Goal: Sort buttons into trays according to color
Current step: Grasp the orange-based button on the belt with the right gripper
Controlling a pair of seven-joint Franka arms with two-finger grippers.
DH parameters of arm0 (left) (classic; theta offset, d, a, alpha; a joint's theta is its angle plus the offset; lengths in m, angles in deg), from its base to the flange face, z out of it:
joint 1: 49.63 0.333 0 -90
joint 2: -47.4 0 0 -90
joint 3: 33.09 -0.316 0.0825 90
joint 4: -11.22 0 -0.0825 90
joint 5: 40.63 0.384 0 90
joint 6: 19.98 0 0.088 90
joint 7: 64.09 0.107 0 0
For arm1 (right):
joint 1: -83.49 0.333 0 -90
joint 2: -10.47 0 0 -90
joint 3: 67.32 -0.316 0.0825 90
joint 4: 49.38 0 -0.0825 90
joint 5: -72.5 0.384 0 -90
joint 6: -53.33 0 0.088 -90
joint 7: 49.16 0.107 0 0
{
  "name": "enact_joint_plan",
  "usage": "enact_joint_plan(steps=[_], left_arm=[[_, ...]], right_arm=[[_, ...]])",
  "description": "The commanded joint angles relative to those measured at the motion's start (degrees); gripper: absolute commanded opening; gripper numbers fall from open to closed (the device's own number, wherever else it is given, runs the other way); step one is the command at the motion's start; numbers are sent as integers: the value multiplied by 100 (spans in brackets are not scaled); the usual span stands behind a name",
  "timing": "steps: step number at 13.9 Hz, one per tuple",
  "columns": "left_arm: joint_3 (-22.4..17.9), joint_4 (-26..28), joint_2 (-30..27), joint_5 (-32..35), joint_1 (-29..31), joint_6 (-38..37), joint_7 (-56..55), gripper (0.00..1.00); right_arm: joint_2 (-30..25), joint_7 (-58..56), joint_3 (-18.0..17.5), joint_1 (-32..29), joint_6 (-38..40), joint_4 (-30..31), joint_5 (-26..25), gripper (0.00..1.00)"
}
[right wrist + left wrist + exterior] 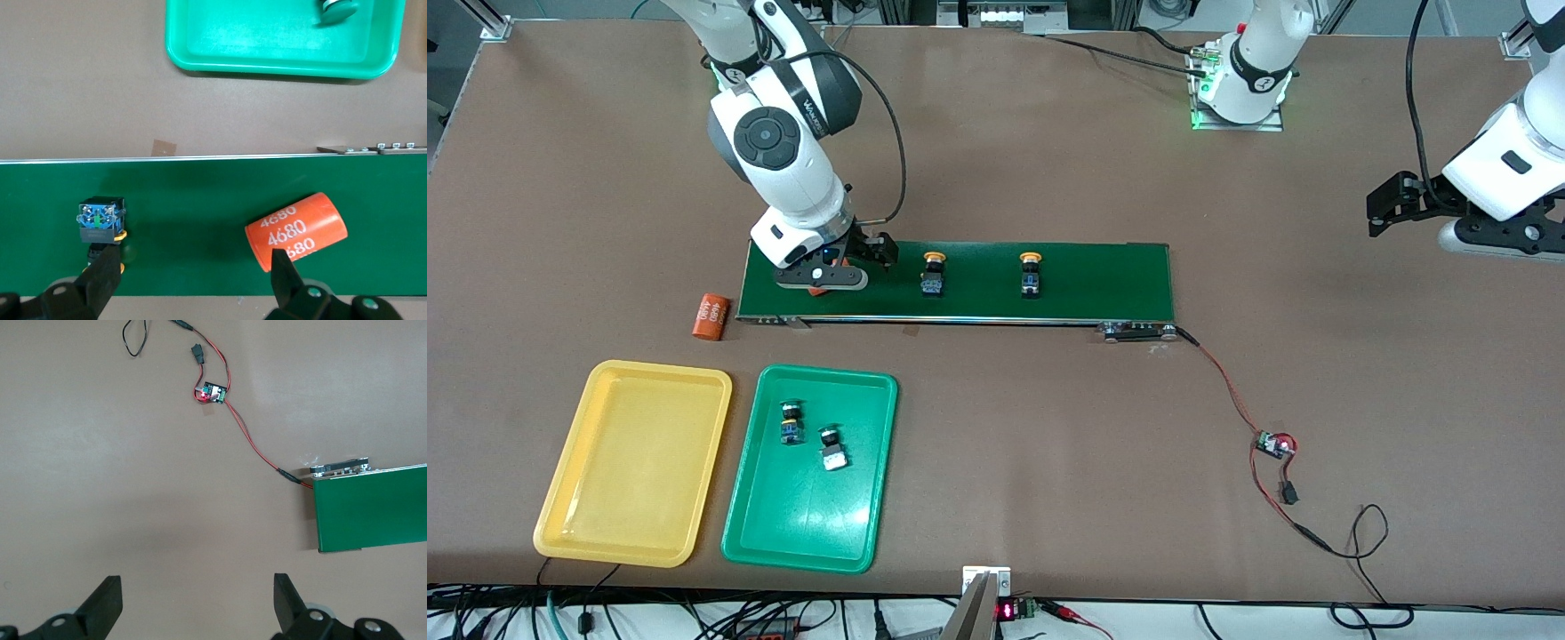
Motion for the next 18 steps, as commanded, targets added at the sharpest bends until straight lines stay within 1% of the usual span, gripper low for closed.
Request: enact_joint_plan(steps=[1,8,12,18], left_arm=[[3,-26,-15,151,-37,-20,60,100],[3,-34,3,151,-28,-11,60,100],[3,-34,3,151,-37,-20,60,100],[3,-34,3,151,-37,-20,60,100]], right_arm=[[58,67,-17,52,-115,-13,41,100],[102,67,-17,43,-115,-13,32,100],[312,67,-17,61,-176,-4,32,100],[453,67,-17,61,-335,-4,32,100]])
